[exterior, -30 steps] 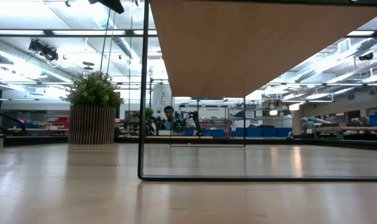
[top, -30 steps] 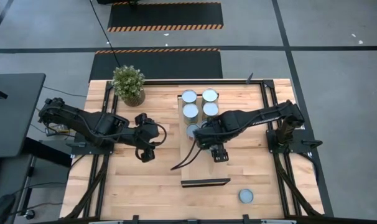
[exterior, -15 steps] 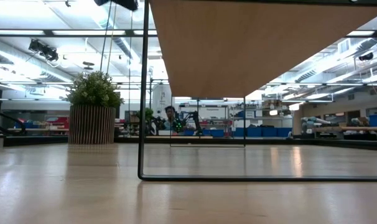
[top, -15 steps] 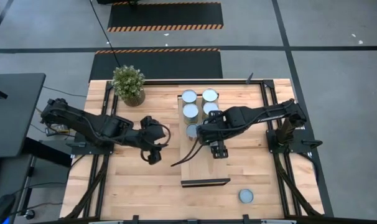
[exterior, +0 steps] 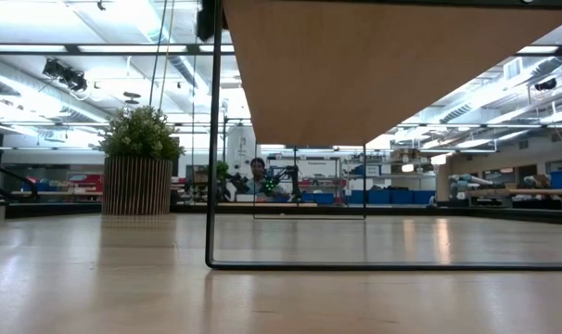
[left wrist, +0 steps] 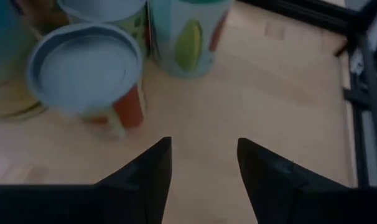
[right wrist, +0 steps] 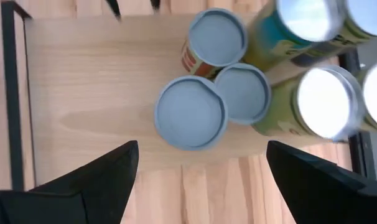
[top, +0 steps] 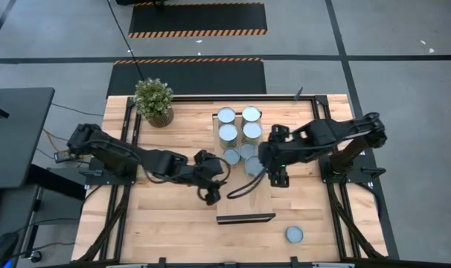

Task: Pick and place cans onto a shelf
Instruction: Put the canned tuna can on the shelf

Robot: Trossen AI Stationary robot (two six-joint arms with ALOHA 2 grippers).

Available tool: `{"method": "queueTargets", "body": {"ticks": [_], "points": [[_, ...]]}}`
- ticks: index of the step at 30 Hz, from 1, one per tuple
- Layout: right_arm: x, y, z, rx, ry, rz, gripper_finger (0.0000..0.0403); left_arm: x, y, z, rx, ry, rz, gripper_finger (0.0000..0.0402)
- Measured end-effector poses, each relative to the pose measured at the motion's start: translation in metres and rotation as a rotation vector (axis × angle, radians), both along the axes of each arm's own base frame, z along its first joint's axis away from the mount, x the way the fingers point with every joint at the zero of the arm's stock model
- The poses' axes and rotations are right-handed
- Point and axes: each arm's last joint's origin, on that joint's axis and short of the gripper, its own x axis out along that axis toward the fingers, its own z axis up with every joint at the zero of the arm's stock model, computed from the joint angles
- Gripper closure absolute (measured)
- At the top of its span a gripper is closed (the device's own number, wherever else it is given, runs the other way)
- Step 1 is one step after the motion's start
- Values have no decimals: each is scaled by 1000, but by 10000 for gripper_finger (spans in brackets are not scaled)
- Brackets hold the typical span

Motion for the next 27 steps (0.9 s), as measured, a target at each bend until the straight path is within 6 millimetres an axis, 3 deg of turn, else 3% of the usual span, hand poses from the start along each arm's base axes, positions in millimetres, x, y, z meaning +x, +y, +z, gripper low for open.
{"method": "queueTargets", "body": {"ticks": [8,18,27], "points": [[-27,35,-6,14,-4,-70,41,27,5,-20,-23,-46,44,214],[-53,80,-21,75,10,-98,41,25,12,-22,109,-36,150,214],[-73,105,-23,135,-5,-136,41,25,11,-23,74,-30,151,214]]}}
